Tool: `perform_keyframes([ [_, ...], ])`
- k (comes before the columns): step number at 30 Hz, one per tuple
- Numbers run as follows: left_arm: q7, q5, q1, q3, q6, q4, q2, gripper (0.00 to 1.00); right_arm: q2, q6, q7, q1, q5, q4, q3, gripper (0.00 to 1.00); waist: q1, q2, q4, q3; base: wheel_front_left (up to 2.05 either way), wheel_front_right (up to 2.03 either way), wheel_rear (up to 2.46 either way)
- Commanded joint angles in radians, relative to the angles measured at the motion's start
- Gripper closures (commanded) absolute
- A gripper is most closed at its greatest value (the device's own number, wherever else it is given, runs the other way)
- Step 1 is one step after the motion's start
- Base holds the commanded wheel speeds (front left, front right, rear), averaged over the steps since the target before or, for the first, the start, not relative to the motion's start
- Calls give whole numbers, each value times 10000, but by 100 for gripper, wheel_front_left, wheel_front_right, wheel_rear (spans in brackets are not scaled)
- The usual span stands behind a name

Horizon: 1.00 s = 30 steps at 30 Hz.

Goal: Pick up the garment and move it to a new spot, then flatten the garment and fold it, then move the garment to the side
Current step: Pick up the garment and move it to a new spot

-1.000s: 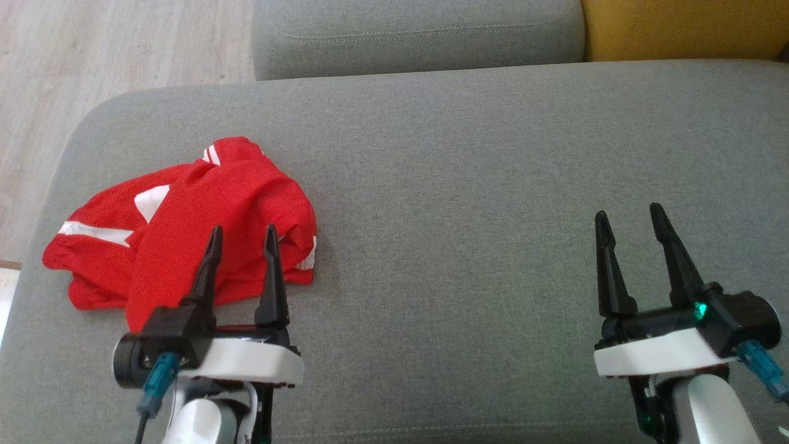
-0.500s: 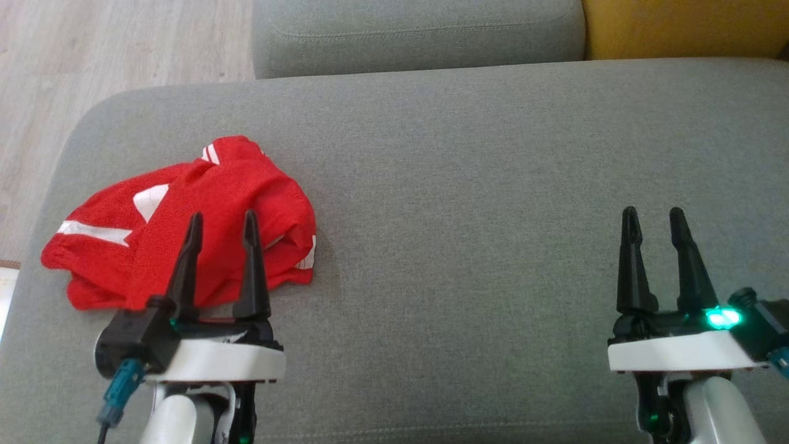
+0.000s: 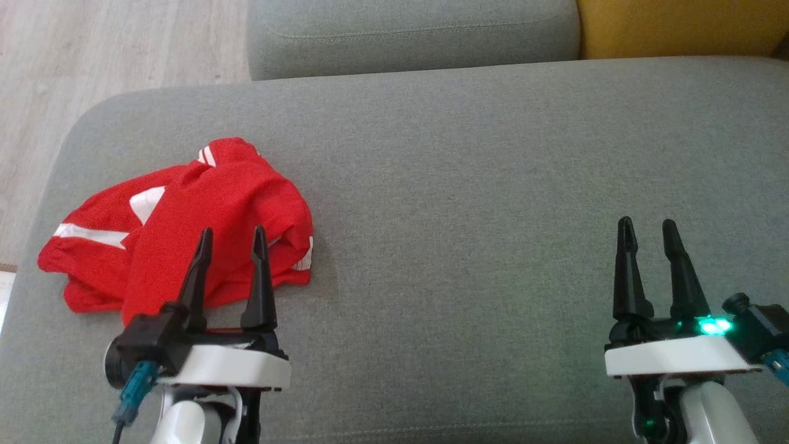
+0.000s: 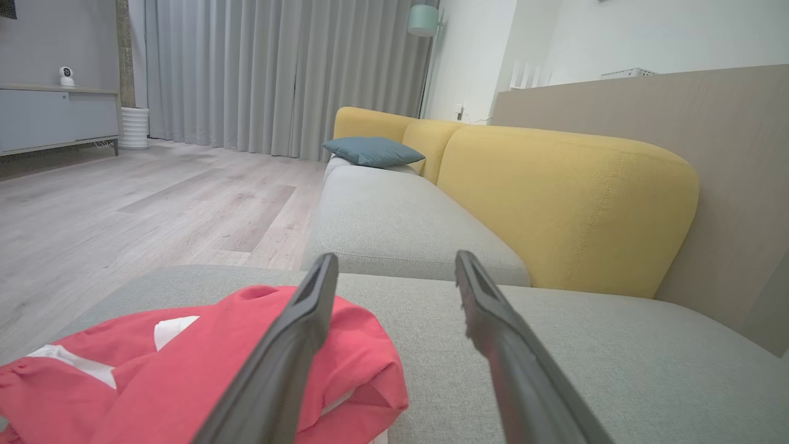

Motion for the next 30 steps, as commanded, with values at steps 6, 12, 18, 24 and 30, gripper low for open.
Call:
perform_keyframes([
  [6,-59,78,-376,327,73,-330,-17,0,-91,77,-107,-368,-36,-236,305,0,0,0,209,6,0,0,0],
  [12,-59,-23,-348,474,97,-272,-18,0,-91,77,-107,-264,-45,-162,393,0,0,0,781,-35,0,0,0],
  [18,-59,-40,-313,601,89,-194,-18,0,-91,77,-107,-117,-31,-86,506,0,0,0,1824,-148,0,0,0],
  [24,-59,25,-155,864,64,-180,-18,0,-91,77,-107,-39,32,4,682,0,0,0,2890,-246,0,0,0],
  [30,-59,59,38,1137,15,-161,-18,0,-91,77,-107,28,175,118,886,0,0,0,3631,-319,0,0,0],
])
